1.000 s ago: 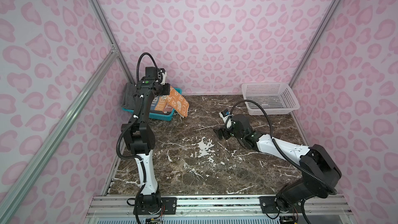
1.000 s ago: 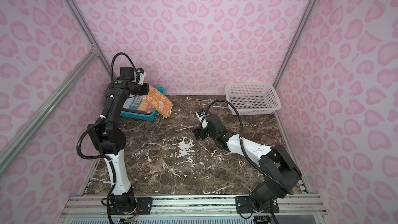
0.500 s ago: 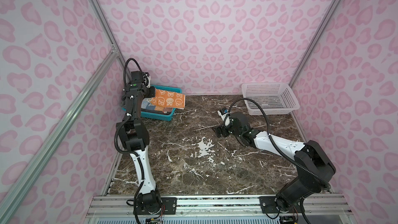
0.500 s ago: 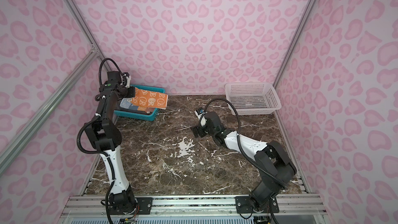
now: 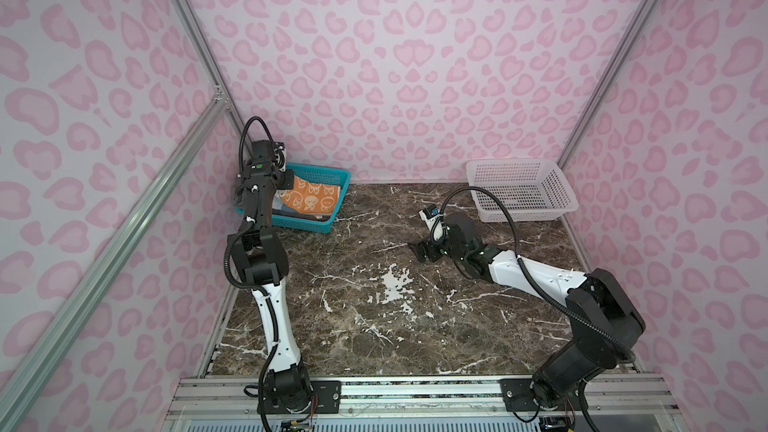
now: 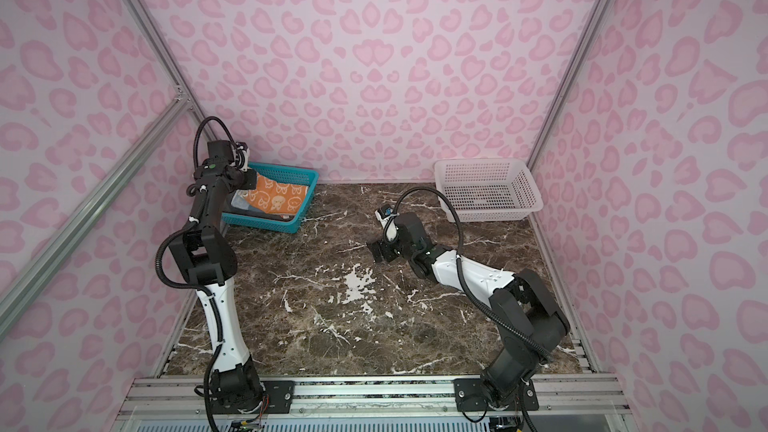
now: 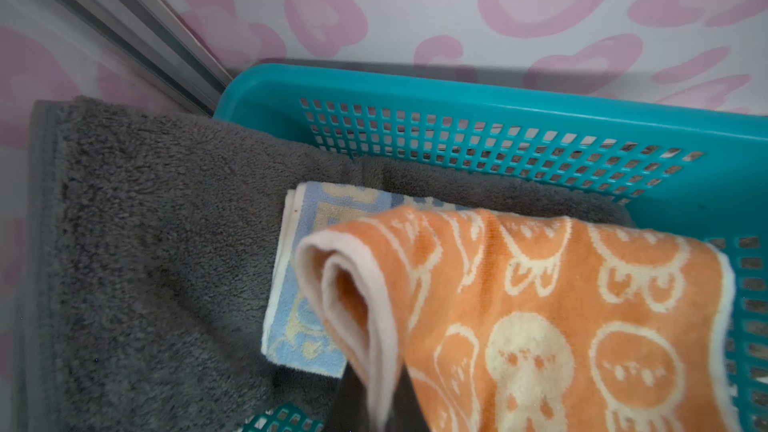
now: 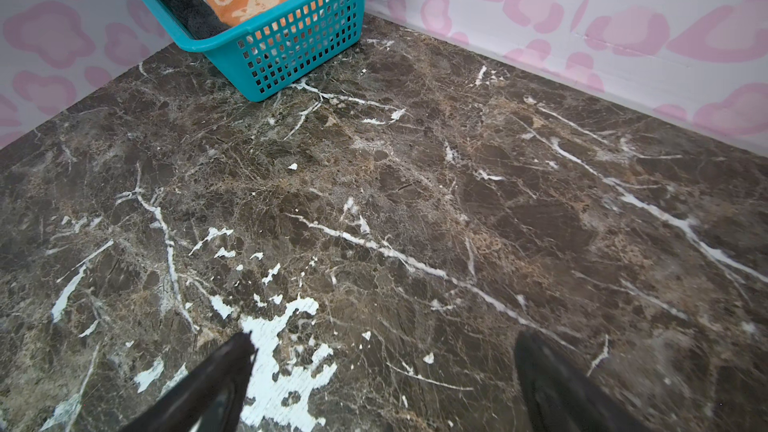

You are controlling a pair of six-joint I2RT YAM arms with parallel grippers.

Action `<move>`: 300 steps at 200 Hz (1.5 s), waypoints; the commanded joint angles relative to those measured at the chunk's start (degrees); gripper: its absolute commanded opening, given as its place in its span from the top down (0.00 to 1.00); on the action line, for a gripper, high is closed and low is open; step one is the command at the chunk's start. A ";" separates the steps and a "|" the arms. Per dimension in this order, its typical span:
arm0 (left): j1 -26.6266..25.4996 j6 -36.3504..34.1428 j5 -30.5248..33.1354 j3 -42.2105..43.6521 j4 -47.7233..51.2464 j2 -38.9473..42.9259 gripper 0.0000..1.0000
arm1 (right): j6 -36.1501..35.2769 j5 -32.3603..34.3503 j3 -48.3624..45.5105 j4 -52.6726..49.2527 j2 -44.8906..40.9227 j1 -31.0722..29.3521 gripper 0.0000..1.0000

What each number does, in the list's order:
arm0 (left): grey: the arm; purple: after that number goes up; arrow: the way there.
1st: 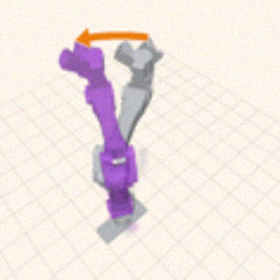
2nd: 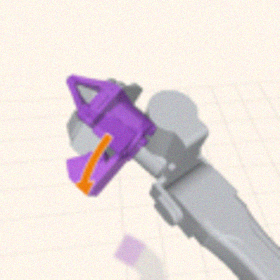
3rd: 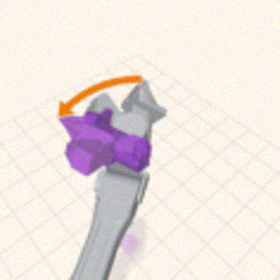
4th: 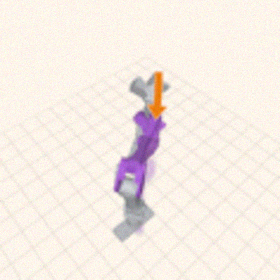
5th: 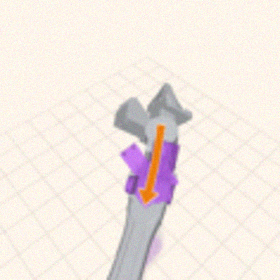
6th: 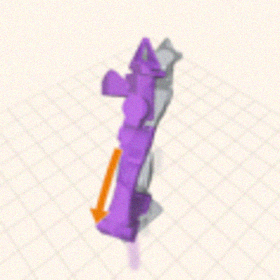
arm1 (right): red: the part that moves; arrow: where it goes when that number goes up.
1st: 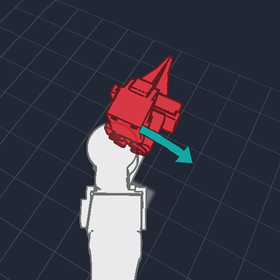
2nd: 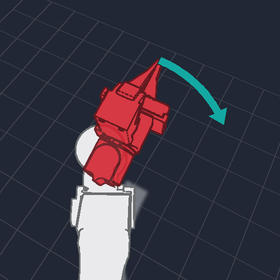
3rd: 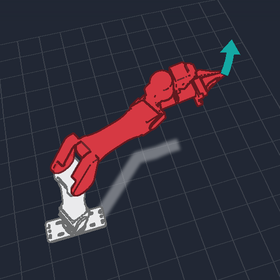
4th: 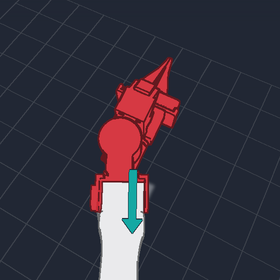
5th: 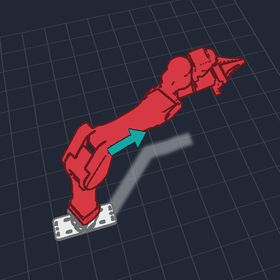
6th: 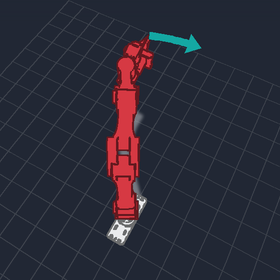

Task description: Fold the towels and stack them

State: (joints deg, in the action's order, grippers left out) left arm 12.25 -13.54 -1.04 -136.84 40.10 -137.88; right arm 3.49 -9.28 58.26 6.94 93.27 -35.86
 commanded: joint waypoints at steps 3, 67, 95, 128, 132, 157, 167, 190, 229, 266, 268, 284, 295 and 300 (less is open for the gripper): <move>0.10 -1.31 2.19 -1.14 -2.72 -1.14 0.97 | 1.43 -0.33 -0.61 0.83 0.15 -0.02 0.01; 0.23 0.36 8.87 -1.25 -4.84 -1.71 0.45 | 1.26 -0.24 0.09 0.09 0.11 -0.03 0.01; 0.23 1.29 9.46 -1.16 -5.39 -0.27 0.26 | 1.76 -0.43 -0.69 1.23 -0.12 -0.04 0.01; 0.23 3.50 5.83 0.60 -5.75 3.77 0.19 | 1.71 0.02 -0.51 1.24 -0.28 -0.06 0.01; 0.15 3.92 5.20 1.41 -6.20 4.69 0.19 | 1.57 0.11 -0.43 1.23 -0.36 -0.03 0.01; -0.08 6.73 1.39 8.21 -10.05 12.03 0.18 | 0.41 1.23 -0.19 0.82 -1.53 -0.04 0.01; -0.42 7.55 0.34 10.55 -11.07 14.86 0.18 | -0.16 1.53 -0.17 0.59 -2.14 -0.08 0.01; -1.97 7.76 0.19 16.52 -13.54 21.52 0.18 | -1.26 2.04 -0.02 -0.19 -3.82 -0.05 0.01; -5.48 7.04 0.68 28.88 -16.75 33.68 0.17 | -1.40 4.12 -1.24 -0.56 -7.43 0.02 0.01; -8.41 8.33 0.43 40.63 -18.69 44.71 0.17 | -0.25 8.44 -2.94 -0.70 -11.30 0.52 0.01; -8.57 8.35 0.45 41.33 -18.75 45.18 0.17 | -0.17 8.72 -3.06 -0.70 -11.61 0.57 0.01; -9.58 9.21 1.04 46.00 -19.13 49.28 0.17 | -0.29 9.95 -4.21 -0.61 -13.65 1.32 0.01; -9.87 10.16 0.89 49.12 -19.20 52.11 0.18 | 0.14 10.41 -5.16 -0.44 -15.06 2.15 0.01; -10.01 10.55 0.83 50.70 -19.39 53.25 0.18 | 0.37 10.34 -5.68 -0.24 -15.85 2.64 0.01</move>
State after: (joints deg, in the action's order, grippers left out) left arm 2.83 -4.93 -0.19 -90.91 24.45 -101.86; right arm 2.63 -1.61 54.30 6.26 79.66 -34.50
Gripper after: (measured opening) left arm 0.827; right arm 0.992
